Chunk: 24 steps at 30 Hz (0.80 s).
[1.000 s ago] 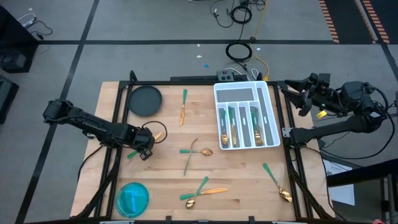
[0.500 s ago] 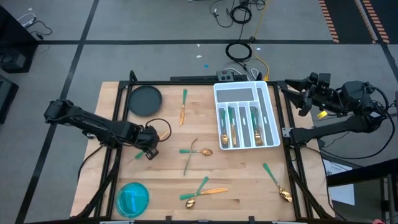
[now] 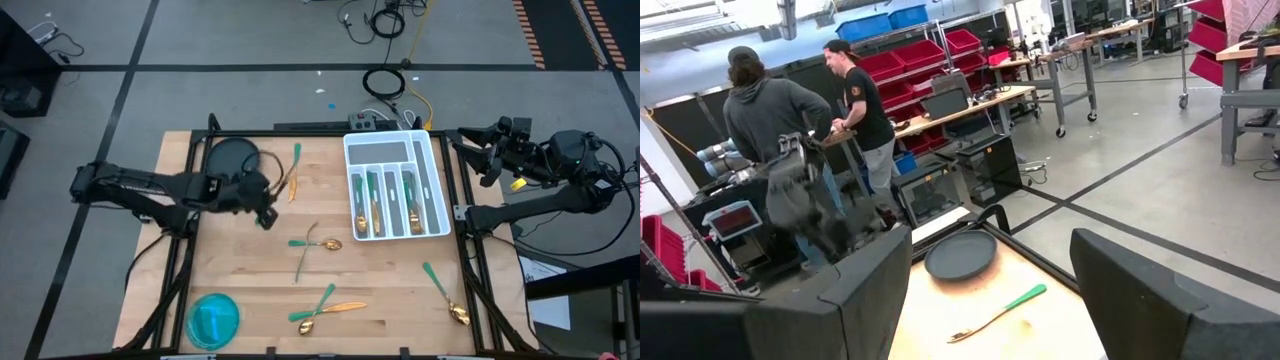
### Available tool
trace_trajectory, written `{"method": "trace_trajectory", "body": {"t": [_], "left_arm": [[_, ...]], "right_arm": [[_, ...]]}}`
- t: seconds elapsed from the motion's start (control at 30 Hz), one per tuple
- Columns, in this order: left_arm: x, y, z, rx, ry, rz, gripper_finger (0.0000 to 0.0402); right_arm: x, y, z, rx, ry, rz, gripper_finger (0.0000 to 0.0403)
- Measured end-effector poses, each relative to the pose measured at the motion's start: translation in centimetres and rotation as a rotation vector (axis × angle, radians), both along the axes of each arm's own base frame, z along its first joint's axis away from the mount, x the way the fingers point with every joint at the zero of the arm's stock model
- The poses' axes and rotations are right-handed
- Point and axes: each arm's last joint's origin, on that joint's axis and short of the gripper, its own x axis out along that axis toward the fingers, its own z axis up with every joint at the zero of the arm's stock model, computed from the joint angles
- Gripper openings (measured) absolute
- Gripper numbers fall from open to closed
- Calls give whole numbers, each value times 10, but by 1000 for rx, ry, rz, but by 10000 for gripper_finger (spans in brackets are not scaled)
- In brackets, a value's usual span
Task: Sort silverware
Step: Put the left green knife on the silverware tray with the other green knife
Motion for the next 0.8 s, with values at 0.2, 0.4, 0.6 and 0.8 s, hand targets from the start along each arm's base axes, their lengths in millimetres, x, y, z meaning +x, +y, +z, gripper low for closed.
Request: {"method": "trace_trajectory", "body": {"t": [0.2,0.4,0.6,0.8], "left_arm": [[27,26,37,312,-48,-178,18],[68,55,49,639,40,-410,18],[115,79,42,794,158,-678,18],[161,88,31,966,209,-951,18]], "right_arm": [[0,0,0,0,0,0,267],[0,0,0,2,-1,0,267],[0,0,0,25,-13,-1,267],[0,0,0,33,-16,-1,267]]}}
